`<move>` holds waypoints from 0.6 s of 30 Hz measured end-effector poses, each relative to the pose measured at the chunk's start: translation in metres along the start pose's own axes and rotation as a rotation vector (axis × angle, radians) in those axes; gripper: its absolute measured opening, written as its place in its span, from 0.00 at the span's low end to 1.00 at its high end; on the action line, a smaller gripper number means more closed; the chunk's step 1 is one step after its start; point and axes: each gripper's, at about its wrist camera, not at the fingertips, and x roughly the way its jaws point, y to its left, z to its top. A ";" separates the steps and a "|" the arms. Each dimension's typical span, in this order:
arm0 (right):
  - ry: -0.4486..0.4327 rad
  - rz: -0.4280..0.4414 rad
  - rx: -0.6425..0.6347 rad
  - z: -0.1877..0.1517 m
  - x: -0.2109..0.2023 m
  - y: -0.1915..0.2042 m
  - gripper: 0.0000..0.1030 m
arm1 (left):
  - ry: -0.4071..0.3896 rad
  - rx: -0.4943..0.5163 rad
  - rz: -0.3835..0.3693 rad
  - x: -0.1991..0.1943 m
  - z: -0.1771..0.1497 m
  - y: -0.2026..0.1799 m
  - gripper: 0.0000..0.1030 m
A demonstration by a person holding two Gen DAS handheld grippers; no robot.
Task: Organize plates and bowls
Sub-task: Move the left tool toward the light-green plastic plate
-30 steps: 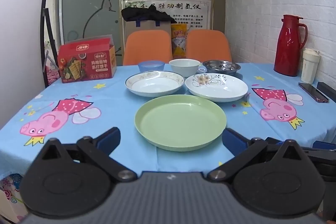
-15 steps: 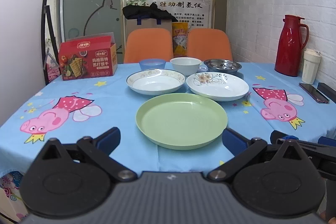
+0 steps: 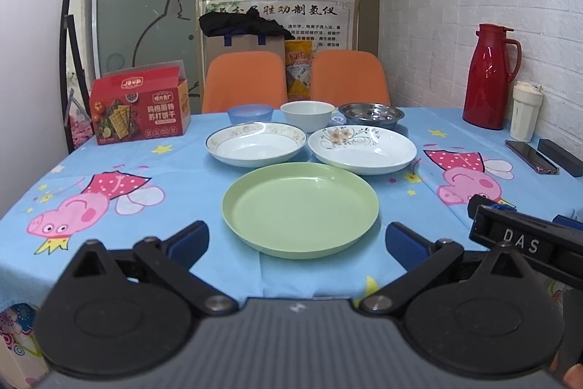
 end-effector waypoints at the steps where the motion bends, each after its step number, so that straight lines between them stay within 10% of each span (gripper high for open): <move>1: -0.013 -0.008 -0.011 0.000 -0.002 0.001 0.88 | 0.003 0.002 0.001 0.001 0.000 -0.001 1.00; 18: 0.041 0.023 -0.009 -0.003 0.000 0.002 0.88 | 0.021 0.014 0.019 0.006 -0.003 -0.001 1.00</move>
